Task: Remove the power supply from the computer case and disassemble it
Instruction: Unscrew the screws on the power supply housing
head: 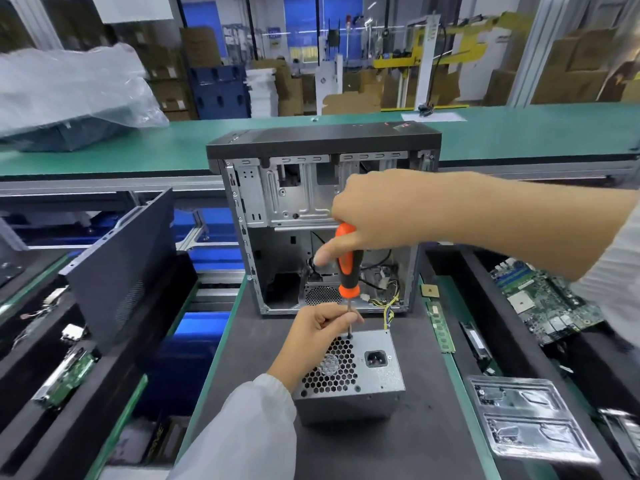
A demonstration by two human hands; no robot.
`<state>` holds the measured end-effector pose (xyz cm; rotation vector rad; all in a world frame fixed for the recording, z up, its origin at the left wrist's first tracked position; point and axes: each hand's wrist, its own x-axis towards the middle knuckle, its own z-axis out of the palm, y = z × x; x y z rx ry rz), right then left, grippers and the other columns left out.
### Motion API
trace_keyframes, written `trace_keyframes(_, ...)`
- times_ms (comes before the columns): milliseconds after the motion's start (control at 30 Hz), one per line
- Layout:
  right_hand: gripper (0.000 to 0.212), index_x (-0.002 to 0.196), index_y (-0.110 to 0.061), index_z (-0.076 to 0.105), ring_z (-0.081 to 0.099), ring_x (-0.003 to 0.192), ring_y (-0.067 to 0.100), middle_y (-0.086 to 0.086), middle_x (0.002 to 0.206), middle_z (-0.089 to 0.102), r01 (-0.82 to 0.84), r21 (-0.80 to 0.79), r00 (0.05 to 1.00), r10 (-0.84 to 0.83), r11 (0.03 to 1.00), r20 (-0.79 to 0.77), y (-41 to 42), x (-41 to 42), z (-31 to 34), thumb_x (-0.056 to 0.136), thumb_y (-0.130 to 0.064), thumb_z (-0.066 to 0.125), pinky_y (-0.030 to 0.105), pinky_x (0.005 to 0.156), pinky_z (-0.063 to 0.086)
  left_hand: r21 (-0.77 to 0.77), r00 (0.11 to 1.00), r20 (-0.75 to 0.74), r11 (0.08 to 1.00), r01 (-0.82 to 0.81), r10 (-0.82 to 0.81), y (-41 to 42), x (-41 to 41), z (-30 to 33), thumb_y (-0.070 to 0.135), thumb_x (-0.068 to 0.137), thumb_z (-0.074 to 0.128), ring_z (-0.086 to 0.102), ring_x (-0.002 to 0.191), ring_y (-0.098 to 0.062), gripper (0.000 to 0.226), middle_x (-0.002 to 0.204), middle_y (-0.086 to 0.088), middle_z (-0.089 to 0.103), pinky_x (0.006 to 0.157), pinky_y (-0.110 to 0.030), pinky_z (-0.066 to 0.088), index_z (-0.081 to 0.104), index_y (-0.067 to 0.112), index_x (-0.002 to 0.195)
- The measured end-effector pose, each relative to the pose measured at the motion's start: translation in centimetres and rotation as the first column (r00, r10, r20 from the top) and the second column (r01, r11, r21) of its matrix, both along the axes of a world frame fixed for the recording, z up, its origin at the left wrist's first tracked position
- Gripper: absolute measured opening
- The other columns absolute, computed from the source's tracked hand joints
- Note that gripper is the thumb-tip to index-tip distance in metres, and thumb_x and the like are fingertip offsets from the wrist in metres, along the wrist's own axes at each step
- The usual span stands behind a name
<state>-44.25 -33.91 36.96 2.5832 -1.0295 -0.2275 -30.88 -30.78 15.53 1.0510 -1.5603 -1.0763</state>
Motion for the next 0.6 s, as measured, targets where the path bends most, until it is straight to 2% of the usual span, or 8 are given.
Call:
trace_keyframes(33, 0.066, 0.064, -0.016, 0.040, 0.042, 0.052, 0.017, 0.003, 0.063, 0.041, 0.010, -0.058, 0.999, -0.012, 0.998, -0.039, 0.1, 0.4, -0.4, 0.080, -0.078, 0.028, 0.030, 0.049, 0.037, 0.000, 1.000, 0.004, 1.000, -0.002, 0.002, 0.0, 0.0, -0.1, 0.012, 0.094, 0.063, 0.067, 0.092, -0.002, 0.021, 0.091, 0.009, 0.075, 0.081, -0.011, 0.047, 0.078, 0.025, 0.086)
trace_keyframes(100, 0.058, 0.068, -0.014, 0.039, 0.037, 0.051, 0.015, 0.001, 0.063, 0.037, -0.002, -0.062, 0.998, -0.002, 0.998, -0.066, 0.1, 0.6, -1.2, 0.092, -0.066, 0.027, 0.031, 0.051, 0.035, 0.008, 1.000, 0.008, 1.000, -0.001, 0.001, -0.2, 0.0, -0.1, 0.013, 0.094, 0.063, 0.067, 0.093, -0.003, 0.020, 0.092, 0.009, 0.075, 0.081, -0.012, 0.047, 0.078, 0.023, 0.087)
trace_keyframes(267, 0.013, 0.103, -0.024, 0.046, 0.047, 0.074, 0.013, -0.001, 0.089, 0.053, -0.031, 0.307, 0.996, 0.056, 0.951, -0.072, -0.5, -0.6, 0.2, 0.097, -0.033, 0.052, 0.030, 0.063, 0.035, 0.017, 1.000, 0.006, 0.999, 0.027, -0.027, -0.3, 0.2, -0.1, 0.014, 0.097, 0.060, 0.066, 0.104, -0.005, 0.021, 0.103, 0.010, 0.075, 0.088, -0.012, 0.045, 0.076, 0.025, 0.103)
trace_keyframes(333, 0.020, 0.108, -0.030, 0.051, 0.051, 0.088, 0.017, -0.003, 0.102, 0.054, -0.077, 0.376, 0.994, 0.100, 0.924, -0.043, -0.7, -0.9, 1.0, 0.092, -0.022, 0.061, 0.032, 0.071, 0.039, 0.012, 1.000, 0.013, 1.000, 0.018, -0.018, -0.3, 0.3, 0.0, 0.014, 0.097, 0.059, 0.066, 0.102, -0.004, 0.021, 0.101, 0.011, 0.075, 0.087, -0.011, 0.045, 0.076, 0.024, 0.101)
trace_keyframes(400, 0.024, 0.107, -0.033, 0.054, 0.054, 0.088, 0.016, -0.007, 0.099, 0.057, -0.099, 0.385, 0.994, 0.107, 0.918, 0.000, -0.8, -0.8, 1.4, 0.087, -0.029, 0.067, 0.033, 0.074, 0.043, 0.002, 1.000, 0.017, 1.000, -0.012, 0.012, -0.3, 0.4, 0.1, 0.014, 0.096, 0.060, 0.066, 0.095, -0.003, 0.021, 0.094, 0.010, 0.076, 0.083, -0.009, 0.045, 0.078, 0.023, 0.092)
trace_keyframes(433, 0.029, 0.106, -0.031, 0.054, 0.058, 0.082, 0.014, -0.008, 0.090, 0.061, -0.076, 0.360, 0.997, 0.078, 0.930, 0.008, -0.7, -0.6, 1.4, 0.084, -0.043, 0.068, 0.031, 0.071, 0.044, -0.006, 0.999, 0.020, 1.000, -0.025, 0.025, -0.4, 0.4, 0.1, 0.014, 0.096, 0.060, 0.066, 0.092, -0.001, 0.021, 0.091, 0.009, 0.075, 0.081, -0.009, 0.044, 0.078, 0.022, 0.089)
trace_keyframes(533, 0.073, 0.089, -0.012, 0.056, 0.062, 0.050, 0.015, -0.002, 0.053, 0.062, 0.102, 0.196, 0.995, -0.100, 0.975, -0.022, -0.5, 0.2, 0.6, 0.071, -0.081, 0.042, 0.026, 0.050, 0.043, -0.008, 0.999, 0.024, 0.999, -0.045, 0.045, -0.5, 0.3, -0.2, 0.015, 0.096, 0.061, 0.064, 0.086, 0.002, 0.021, 0.088, 0.009, 0.075, 0.078, -0.009, 0.044, 0.077, 0.023, 0.085)
trace_keyframes(600, 0.068, 0.082, -0.008, 0.051, 0.050, 0.047, 0.018, 0.002, 0.055, 0.051, 0.083, -0.010, 0.994, -0.084, 0.996, -0.074, -0.4, 0.8, -0.4, 0.083, -0.073, 0.032, 0.028, 0.044, 0.035, 0.000, 0.998, 0.034, 0.999, -0.049, 0.049, -0.6, 0.3, -0.4, 0.018, 0.096, 0.061, 0.063, 0.083, 0.001, 0.022, 0.085, 0.009, 0.074, 0.077, -0.010, 0.044, 0.077, 0.026, 0.084)
